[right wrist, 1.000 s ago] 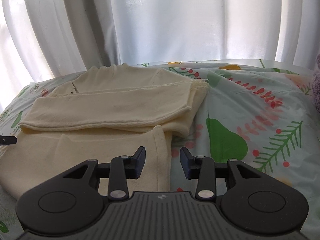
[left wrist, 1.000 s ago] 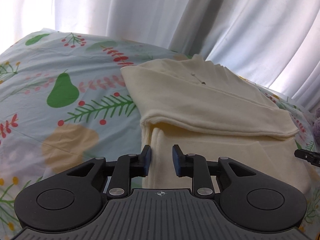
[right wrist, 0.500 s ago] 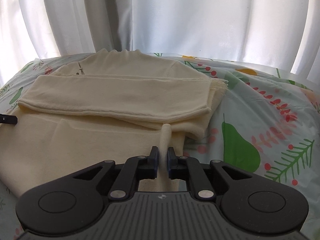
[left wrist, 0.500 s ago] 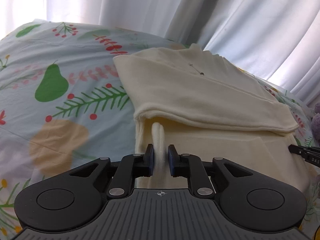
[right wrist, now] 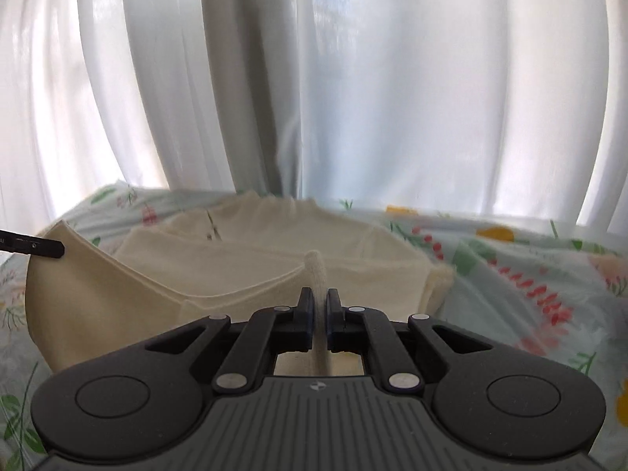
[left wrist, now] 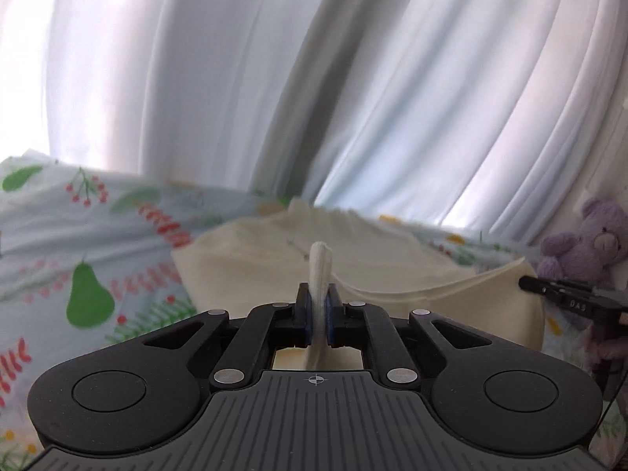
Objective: Fold small clothes
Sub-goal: 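Carry the hem over with both grippers and lay it near the collar, then open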
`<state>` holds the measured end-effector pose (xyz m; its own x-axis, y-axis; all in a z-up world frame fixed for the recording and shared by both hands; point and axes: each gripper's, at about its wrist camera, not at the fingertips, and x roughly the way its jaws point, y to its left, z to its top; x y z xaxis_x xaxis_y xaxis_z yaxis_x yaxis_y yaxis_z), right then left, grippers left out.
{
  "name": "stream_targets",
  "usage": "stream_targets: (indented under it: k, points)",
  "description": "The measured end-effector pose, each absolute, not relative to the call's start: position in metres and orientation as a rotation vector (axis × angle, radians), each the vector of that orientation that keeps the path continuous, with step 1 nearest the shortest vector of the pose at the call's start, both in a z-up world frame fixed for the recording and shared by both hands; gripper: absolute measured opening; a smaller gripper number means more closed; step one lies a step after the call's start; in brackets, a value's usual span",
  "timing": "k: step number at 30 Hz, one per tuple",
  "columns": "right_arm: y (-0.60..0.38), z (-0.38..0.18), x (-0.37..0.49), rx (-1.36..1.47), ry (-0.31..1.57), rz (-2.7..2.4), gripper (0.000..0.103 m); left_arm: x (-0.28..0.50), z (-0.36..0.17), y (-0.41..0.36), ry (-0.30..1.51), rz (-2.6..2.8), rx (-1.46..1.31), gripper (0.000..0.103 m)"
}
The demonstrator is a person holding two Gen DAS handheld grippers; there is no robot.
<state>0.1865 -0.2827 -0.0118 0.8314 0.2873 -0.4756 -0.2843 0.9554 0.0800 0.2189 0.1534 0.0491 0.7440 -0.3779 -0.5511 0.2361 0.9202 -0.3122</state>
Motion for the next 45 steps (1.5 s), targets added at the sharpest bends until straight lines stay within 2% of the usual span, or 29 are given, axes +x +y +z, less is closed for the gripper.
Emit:
stream_targets:
  k: [3,8,12,15,17,18,21,25,28,31,36,38,39,40,42,45]
  points:
    - [-0.282,-0.009,0.217,-0.004,0.481,0.242,0.005,0.251,0.052,0.149,0.619,-0.265,-0.221,0.009]
    - [-0.281,-0.051,0.282,0.034,0.635,0.186,0.005,0.317,-0.015,0.144,0.787,-0.187,-0.233,0.009]
    - [-0.277,-0.075,0.295,-0.007,0.712,0.178,0.006,0.324,-0.055,0.142,0.865,-0.160,-0.197,0.010]
    - [-0.278,-0.078,0.293,-0.008,0.736,0.212,0.007,0.319,-0.057,0.144,0.847,-0.187,-0.201,0.017]
    - [-0.275,-0.082,0.292,-0.037,0.734,0.213,0.007,0.319,-0.058,0.143,0.850,-0.201,-0.184,0.016]
    - [-0.273,-0.083,0.293,-0.044,0.737,0.214,0.007,0.319,-0.058,0.141,0.854,-0.208,-0.175,0.009]
    - [-0.269,-0.077,0.290,-0.050,0.721,0.232,0.005,0.315,-0.041,0.133,0.837,-0.218,-0.151,0.009]
    - [-0.259,-0.041,0.290,-0.130,0.576,0.205,0.005,0.315,0.022,0.130,0.677,-0.285,-0.156,0.009]
    - [-0.251,-0.019,0.320,-0.174,0.485,0.101,0.005,0.347,0.045,0.112,0.529,-0.161,0.010,0.009]
    - [-0.244,-0.024,0.357,-0.209,0.439,0.007,0.005,0.390,0.031,0.100,0.519,-0.069,0.040,0.010]
    - [-0.236,-0.059,0.401,-0.179,0.507,-0.036,0.005,0.429,-0.021,0.087,0.637,0.022,0.066,0.011]
    - [-0.234,-0.066,0.401,-0.203,0.509,-0.055,0.007,0.427,-0.034,0.087,0.666,0.060,0.112,0.017]
    - [-0.235,-0.065,0.398,-0.199,0.511,-0.056,0.012,0.421,-0.035,0.092,0.677,0.055,0.092,0.027]
    - [-0.240,-0.061,0.390,-0.166,0.514,-0.031,0.018,0.410,-0.035,0.100,0.684,0.032,0.049,0.041]
    - [-0.252,-0.053,0.369,-0.086,0.525,0.034,0.025,0.386,-0.033,0.116,0.699,-0.036,-0.054,0.054]
    - [-0.269,-0.050,0.323,0.012,0.597,0.123,0.037,0.343,-0.038,0.136,0.753,-0.136,-0.207,0.054]
